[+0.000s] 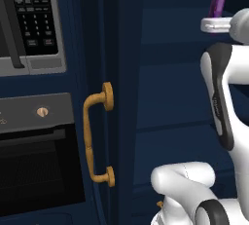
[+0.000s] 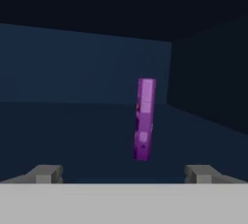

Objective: Pick the cereal and place it on the digital scale for weighing, and close the cabinet.

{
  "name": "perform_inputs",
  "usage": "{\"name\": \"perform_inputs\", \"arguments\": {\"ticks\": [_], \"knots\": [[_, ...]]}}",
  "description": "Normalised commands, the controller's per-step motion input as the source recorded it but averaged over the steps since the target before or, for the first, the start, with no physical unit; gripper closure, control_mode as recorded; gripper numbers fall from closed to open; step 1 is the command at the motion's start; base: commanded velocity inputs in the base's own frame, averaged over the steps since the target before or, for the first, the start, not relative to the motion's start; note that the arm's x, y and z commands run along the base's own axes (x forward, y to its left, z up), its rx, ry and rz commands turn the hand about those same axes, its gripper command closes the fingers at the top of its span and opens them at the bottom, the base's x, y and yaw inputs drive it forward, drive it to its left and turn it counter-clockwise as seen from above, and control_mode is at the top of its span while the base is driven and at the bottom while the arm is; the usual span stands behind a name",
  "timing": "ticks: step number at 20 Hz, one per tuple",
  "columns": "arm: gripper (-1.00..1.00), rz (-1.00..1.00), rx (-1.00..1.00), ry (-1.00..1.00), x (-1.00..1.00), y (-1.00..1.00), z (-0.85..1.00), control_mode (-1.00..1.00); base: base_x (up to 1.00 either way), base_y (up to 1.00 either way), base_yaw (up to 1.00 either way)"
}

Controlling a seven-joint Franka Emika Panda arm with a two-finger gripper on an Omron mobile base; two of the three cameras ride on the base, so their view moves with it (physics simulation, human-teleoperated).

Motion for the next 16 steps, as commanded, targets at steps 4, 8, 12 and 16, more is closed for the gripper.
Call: {"name": "perform_inputs", "arguments": {"ticks": [4, 8, 12, 16], "knots": [[-1.0, 0.0, 0.01, 0.0, 0.28, -0.27, 0.0, -1.0, 0.0, 0.0, 0.0], [-1.0, 0.0, 0.0, -0.01, 0.22, -0.24, 0.0, -1.0, 0.0, 0.0, 0.0], [-1.0, 0.0, 0.0, -0.05, -0.07, 0.0, 0.0, -1.0, 0.0, 0.0, 0.0], [-1.0, 0.0, 0.0, -0.02, 0.0, -0.1, 0.0, -1.0, 0.0, 0.0, 0.0]]}}
